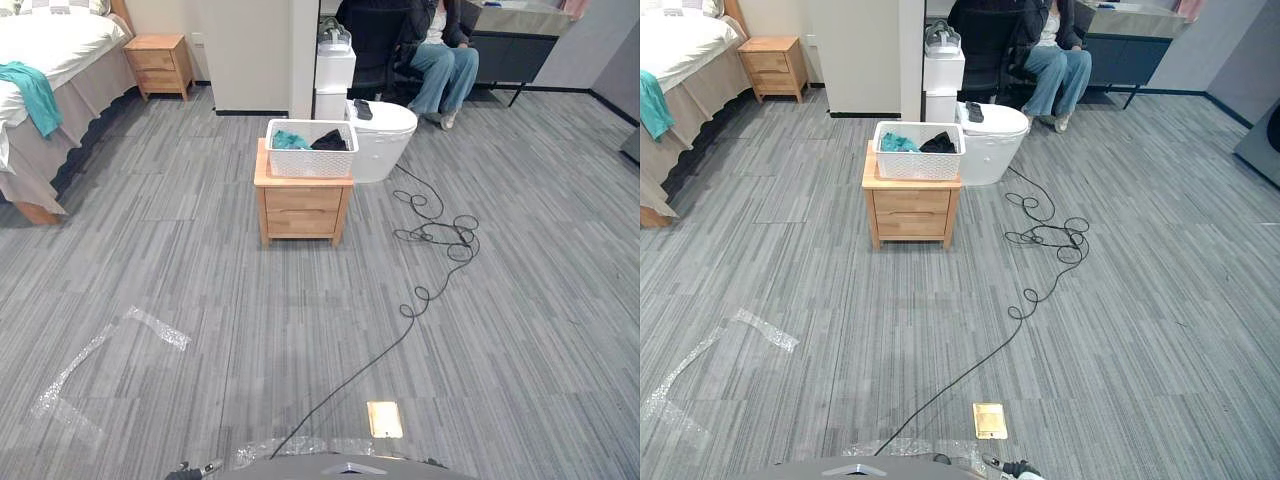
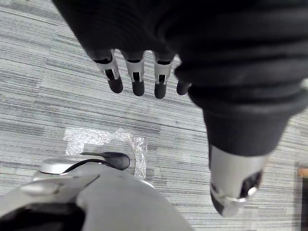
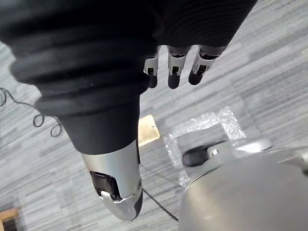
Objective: Pick up the laundry basket with both hands and put the clothes into the washing machine.
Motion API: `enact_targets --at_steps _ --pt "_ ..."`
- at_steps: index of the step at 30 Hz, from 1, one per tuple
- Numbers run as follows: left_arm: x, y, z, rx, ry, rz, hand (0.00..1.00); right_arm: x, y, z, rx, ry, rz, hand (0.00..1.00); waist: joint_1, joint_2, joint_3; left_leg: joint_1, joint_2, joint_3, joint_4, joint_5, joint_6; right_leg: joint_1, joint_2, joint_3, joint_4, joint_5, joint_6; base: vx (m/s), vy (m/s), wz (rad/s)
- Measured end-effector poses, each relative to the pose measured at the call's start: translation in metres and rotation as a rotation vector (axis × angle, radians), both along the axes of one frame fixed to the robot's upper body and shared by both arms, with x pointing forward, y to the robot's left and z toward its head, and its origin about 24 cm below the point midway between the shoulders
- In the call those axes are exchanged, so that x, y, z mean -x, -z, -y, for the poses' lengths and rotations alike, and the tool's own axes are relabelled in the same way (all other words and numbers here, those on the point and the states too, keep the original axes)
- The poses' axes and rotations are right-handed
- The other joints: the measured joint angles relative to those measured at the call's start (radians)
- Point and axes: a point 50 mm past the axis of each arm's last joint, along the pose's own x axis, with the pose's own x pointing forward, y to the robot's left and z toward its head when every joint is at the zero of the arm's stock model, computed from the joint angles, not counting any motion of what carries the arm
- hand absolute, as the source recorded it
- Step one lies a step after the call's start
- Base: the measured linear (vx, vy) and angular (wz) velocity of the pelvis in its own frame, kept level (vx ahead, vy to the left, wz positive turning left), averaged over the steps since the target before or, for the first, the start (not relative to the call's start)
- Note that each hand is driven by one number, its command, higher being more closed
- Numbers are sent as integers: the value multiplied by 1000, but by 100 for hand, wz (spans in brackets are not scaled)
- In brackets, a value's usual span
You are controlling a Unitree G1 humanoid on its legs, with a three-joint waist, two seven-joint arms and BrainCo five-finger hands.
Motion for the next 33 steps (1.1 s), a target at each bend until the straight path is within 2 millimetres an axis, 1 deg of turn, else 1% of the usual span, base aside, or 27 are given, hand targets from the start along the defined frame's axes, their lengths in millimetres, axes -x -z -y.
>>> enact_targets --at_steps 3,10,33 --pt "-1 0 0 3 -3 4 0 -8 -1 -3 -7 -1 18 0 0 1 0 2 0 0 0 0 0 1 0 0 0 0 0 -30 -7 0" --pt "-2 0 0 2 17 5 0 -21 -1 -17 -51 2 54 0 3 0 2 14 0 7 -2 -1 -1 11 -1 1 0 -2 3 -44 -8 0" --pt "-4 0 0 13 33 0 0 -21 -1 -18 -62 -2 57 0 6 -7 7 14 -3 8 -7 -1 -1 13 -2 0 -5 -1 2 -11 -3 0"
